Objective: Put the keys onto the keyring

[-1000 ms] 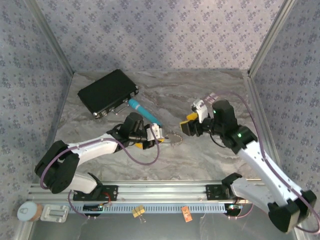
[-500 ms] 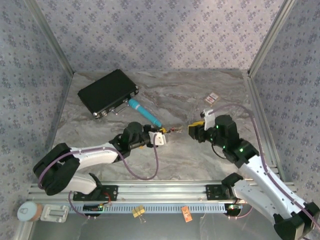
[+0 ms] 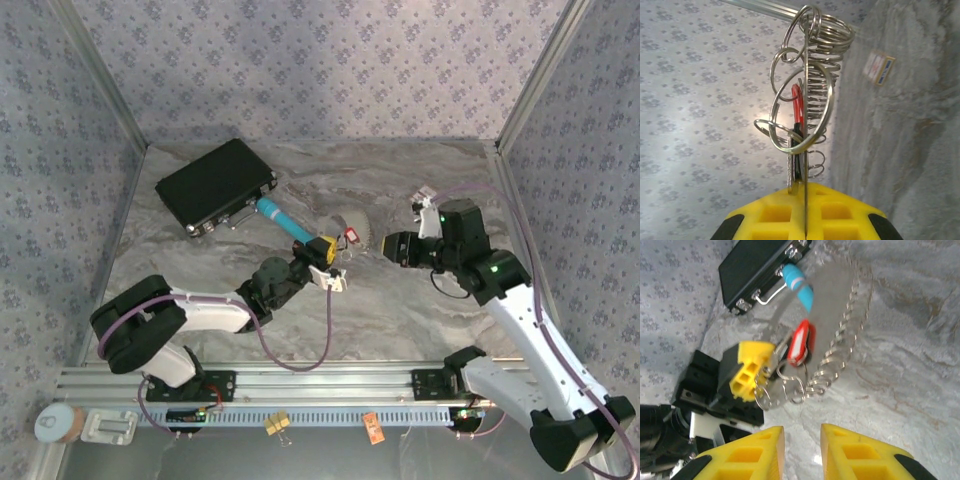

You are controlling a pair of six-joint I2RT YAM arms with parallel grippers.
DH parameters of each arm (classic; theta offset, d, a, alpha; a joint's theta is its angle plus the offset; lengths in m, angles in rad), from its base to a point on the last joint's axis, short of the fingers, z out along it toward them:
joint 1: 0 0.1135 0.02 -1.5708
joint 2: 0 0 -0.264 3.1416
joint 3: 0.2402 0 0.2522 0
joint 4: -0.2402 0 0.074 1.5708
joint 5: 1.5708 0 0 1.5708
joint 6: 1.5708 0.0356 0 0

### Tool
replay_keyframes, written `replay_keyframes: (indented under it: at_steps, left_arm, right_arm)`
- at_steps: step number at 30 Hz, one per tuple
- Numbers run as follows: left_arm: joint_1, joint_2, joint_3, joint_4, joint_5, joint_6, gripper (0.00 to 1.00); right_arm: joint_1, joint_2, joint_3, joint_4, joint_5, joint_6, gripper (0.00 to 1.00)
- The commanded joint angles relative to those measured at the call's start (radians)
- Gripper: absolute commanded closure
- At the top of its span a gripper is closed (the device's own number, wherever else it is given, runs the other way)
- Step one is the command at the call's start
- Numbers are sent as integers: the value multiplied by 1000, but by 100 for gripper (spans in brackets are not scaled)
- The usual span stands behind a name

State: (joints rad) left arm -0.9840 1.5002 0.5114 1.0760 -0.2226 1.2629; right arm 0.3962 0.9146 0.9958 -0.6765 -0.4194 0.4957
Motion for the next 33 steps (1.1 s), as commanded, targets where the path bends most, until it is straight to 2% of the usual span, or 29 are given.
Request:
replay_keyframes:
  at_steps: [1,8,14,24,33]
  left_arm:
    - [-12,-20,43,97,-15,68,100]
    - [-25,-71,58,36,6,104,100]
    - [-27,-95,58,2,9,113,100]
    - [-26,-96,62,-10,16,109,100]
    - [-34,-111,61,-28,26,112,100]
  right_arm:
    - [-8,18,30,-53,-74,-26,72]
    - [-5,81,46,29,-177,-14,66]
    - [-1,108,50,53,-206,-18,64]
    - [8,96,96,17,-110,-75,66]
    - [53,181,162,-15,-93,-148,61]
